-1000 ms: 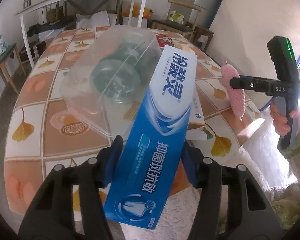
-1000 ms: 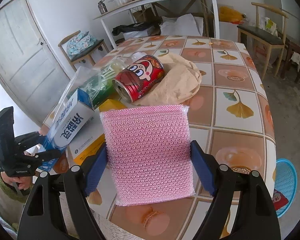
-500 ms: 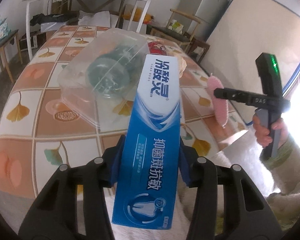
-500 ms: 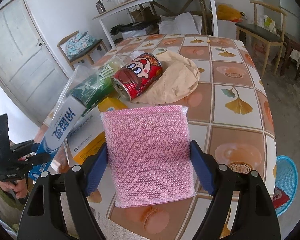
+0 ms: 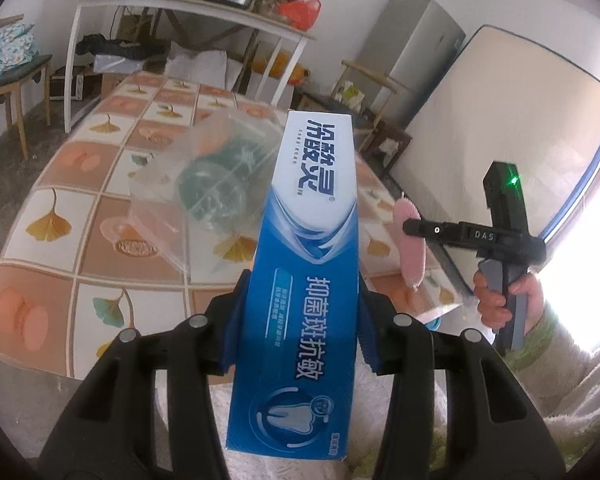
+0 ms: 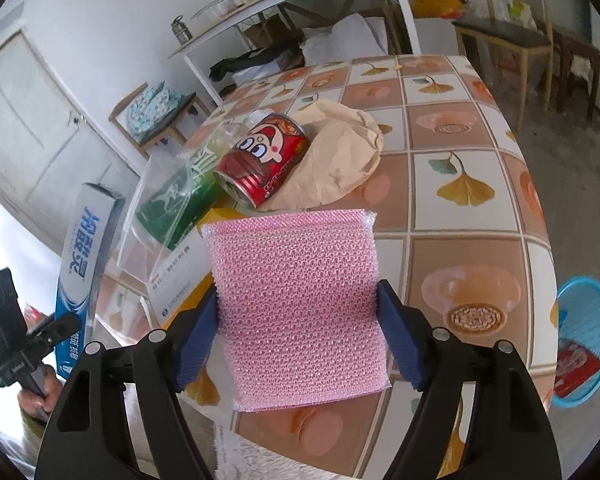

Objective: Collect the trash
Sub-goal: 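Lift both items and carry them toward the blue wastebasket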

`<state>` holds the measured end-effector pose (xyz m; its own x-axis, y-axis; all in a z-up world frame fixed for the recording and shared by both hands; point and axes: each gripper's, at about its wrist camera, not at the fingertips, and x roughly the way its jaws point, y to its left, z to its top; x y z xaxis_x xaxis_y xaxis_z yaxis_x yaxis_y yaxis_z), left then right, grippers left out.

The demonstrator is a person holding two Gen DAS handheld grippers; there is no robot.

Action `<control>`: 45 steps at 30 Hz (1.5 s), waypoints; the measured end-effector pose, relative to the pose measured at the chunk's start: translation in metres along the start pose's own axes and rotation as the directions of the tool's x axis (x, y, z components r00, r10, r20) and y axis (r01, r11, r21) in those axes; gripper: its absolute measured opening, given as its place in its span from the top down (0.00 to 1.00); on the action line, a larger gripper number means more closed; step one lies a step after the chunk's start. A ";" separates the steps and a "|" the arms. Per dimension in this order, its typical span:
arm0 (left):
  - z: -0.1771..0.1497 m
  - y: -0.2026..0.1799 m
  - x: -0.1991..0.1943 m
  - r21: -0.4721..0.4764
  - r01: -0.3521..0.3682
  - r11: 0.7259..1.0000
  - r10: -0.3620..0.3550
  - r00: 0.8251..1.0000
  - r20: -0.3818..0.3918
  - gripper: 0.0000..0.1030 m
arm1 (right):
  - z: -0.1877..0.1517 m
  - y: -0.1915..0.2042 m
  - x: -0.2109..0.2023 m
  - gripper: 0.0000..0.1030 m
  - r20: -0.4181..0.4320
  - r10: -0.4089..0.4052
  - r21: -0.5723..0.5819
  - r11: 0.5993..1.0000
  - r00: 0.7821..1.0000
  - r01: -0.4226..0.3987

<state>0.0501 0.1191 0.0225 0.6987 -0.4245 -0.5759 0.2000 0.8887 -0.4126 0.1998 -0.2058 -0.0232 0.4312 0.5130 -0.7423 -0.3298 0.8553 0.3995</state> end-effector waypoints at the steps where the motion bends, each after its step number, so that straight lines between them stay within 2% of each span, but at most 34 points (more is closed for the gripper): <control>1: 0.001 -0.001 -0.002 0.001 0.001 1.000 -0.001 1.000 0.009 0.57 | 0.000 -0.001 -0.002 0.28 0.003 0.010 0.016 1.000 1.000 -0.010; 13: 0.006 0.000 -0.003 -0.015 0.020 1.000 -0.019 0.999 0.043 0.57 | -0.006 -0.005 -0.023 0.29 0.031 0.046 0.082 0.995 0.998 -0.048; 27: 0.008 0.002 -0.003 -0.023 0.022 0.999 -0.021 0.999 0.043 0.57 | -0.007 -0.006 -0.018 0.29 0.018 0.057 0.097 0.994 0.998 -0.059; 34: 0.007 -0.002 -0.002 -0.019 0.022 1.000 -0.021 0.999 0.047 0.57 | -0.006 -0.006 -0.020 0.29 0.026 0.089 0.110 0.990 0.996 -0.091; 40: 0.009 -0.015 0.000 -0.005 0.031 1.000 -0.030 0.998 0.052 0.58 | -0.009 -0.011 -0.029 0.28 0.049 0.124 0.124 0.984 0.991 -0.129; 45: 0.015 -0.030 0.002 0.008 0.059 0.998 -0.059 0.997 0.054 0.58 | -0.011 -0.023 -0.049 0.29 0.104 0.154 0.153 0.974 0.983 -0.169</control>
<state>0.0561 0.0941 0.0443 0.7218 -0.4665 -0.5113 0.2464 0.8635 -0.4400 0.1774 -0.2513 -0.0016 0.4602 0.6432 -0.6120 -0.2653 0.7574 0.5966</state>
